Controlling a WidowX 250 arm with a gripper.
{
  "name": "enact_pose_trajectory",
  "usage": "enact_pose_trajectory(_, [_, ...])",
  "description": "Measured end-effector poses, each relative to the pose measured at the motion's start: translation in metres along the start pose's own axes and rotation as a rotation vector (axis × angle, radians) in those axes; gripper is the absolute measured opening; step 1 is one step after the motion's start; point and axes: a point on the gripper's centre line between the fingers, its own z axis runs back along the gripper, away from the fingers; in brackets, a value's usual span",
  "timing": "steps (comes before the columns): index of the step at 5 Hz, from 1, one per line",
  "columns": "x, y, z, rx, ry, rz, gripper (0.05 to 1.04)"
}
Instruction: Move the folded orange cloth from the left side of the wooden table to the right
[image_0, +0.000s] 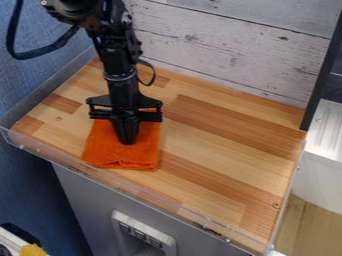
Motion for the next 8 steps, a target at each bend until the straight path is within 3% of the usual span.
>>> enact_pose_trajectory(3, [-0.006, -0.056, -0.003, 0.015, -0.023, -0.180, 0.059])
enact_pose_trajectory(6, [-0.033, -0.096, -0.003, 0.040, 0.020, -0.340, 0.082])
enact_pose_trajectory(7, [-0.046, -0.101, 0.005, 0.045, 0.059, -0.376, 0.232])
enact_pose_trajectory(8, [-0.050, -0.100, 0.028, 0.039, 0.061, -0.401, 0.487])
